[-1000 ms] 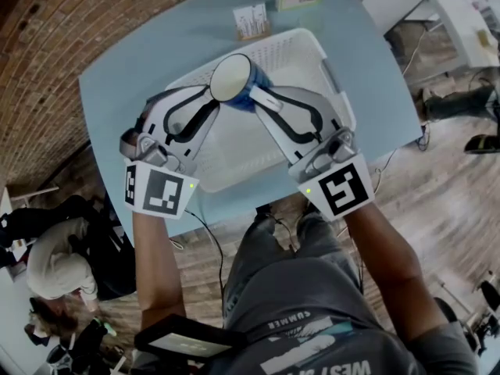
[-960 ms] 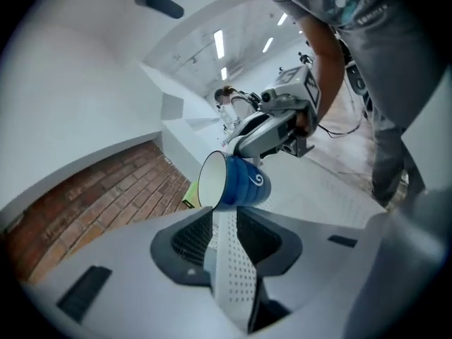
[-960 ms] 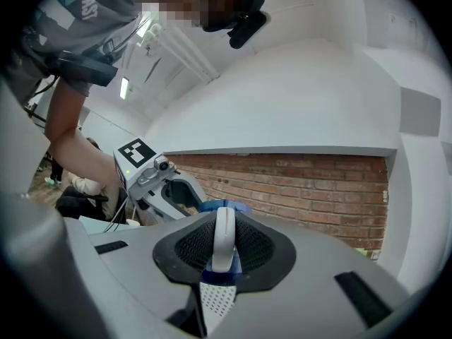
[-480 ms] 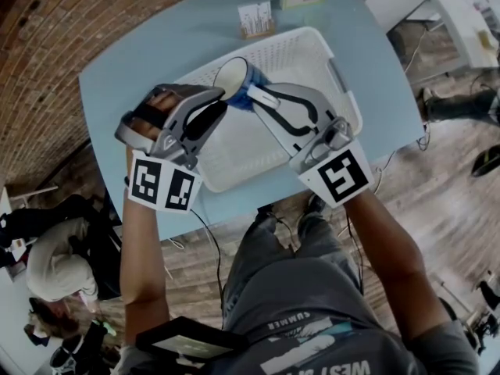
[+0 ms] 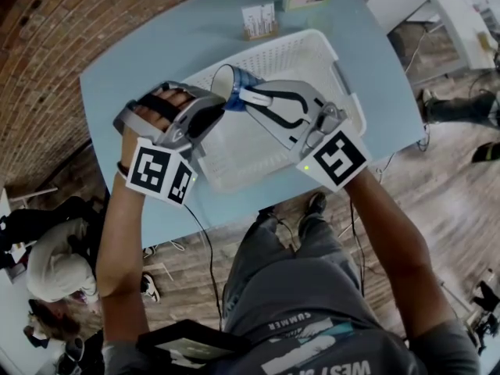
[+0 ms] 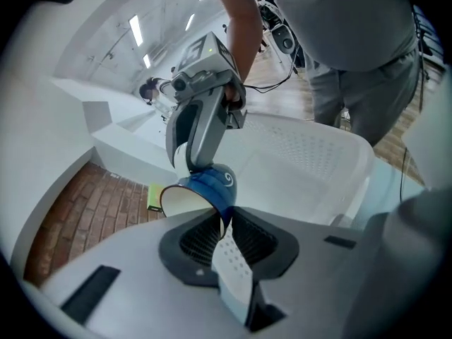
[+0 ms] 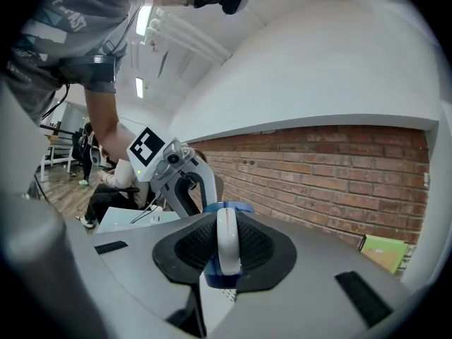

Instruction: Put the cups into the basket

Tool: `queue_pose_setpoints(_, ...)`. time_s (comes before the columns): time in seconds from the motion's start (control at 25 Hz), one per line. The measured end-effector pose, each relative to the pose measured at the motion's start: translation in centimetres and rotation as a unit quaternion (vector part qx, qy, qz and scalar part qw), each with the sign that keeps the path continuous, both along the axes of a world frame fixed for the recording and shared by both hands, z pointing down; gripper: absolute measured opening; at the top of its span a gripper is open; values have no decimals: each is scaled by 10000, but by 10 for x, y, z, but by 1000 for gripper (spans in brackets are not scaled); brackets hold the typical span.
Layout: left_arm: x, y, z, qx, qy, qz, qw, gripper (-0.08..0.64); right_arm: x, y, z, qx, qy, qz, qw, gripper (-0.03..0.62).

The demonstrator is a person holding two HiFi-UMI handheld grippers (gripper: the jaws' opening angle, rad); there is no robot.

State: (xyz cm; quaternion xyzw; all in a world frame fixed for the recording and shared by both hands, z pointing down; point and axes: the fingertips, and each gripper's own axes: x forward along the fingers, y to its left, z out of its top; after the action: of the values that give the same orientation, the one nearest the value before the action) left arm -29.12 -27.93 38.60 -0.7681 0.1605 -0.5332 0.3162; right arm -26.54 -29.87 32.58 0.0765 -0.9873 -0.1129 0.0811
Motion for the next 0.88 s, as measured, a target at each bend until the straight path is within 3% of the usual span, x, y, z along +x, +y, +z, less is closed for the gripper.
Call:
queue_pose_setpoints(0.36,-12,-1,33,-598,-856,118,9945,31,-12,2,35,33,794,-516,9955,71)
queue_pose_setpoints(0.68,-24,-3,76,-1361,-1494,124,9793,29,-19,-5,87,-289,1621,-700,9839,71)
queue_pose_setpoints(0.88,-26,-7,101,-1698,-1678,6,9711,29,-22,-12,114,-276,2013,-822,9757,72)
